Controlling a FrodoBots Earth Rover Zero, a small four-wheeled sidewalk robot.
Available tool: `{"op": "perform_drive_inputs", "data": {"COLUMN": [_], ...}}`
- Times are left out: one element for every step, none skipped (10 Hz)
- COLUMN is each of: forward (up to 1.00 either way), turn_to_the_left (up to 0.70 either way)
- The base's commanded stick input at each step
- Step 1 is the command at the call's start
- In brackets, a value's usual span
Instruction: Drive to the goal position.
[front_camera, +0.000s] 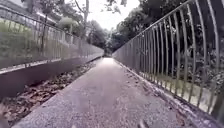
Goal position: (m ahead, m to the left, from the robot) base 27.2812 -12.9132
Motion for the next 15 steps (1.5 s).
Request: {"op": "perform_drive_inputs", "data": {"forward": [1.0,1.0,1.0,1.0,1.0,1.0,1.0,1.0,1.0,1.0,1.0,1.0,1.0,1.0,1.0], "turn_to_the_left": [0.0,0.0,0.0,0.0,0.0,0.0,0.0,0.0,0.0,0.0,0.0,0.0,0.0,0.0,0.0]}}
